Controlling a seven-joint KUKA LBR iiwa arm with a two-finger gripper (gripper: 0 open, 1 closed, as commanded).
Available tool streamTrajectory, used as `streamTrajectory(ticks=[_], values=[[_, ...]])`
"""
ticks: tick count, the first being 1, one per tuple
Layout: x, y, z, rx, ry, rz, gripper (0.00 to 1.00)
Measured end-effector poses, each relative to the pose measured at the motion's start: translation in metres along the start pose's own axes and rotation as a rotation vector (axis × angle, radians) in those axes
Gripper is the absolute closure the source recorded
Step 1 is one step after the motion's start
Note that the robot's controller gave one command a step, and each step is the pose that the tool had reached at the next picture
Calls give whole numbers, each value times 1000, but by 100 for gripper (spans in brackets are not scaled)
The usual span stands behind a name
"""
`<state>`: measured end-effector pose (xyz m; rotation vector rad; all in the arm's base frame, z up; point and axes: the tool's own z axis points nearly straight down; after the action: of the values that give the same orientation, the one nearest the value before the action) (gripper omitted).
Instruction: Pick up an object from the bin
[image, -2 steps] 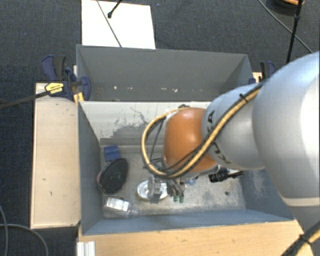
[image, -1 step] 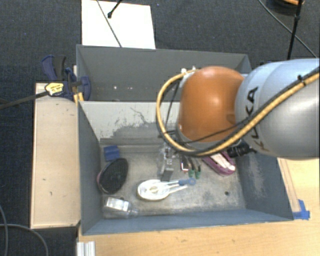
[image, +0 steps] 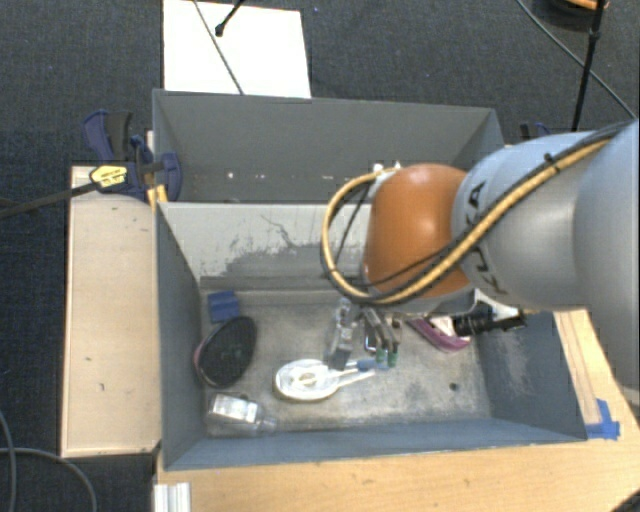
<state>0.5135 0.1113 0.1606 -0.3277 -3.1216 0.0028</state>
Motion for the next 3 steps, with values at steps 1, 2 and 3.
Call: streamTrajectory(ticks=[1,2,3], values=[[0,2,-4,-3,-5,-3,0],[21,-9,90,1,4,-63,0],[19,-8,86,-3,-4,-60,100]])
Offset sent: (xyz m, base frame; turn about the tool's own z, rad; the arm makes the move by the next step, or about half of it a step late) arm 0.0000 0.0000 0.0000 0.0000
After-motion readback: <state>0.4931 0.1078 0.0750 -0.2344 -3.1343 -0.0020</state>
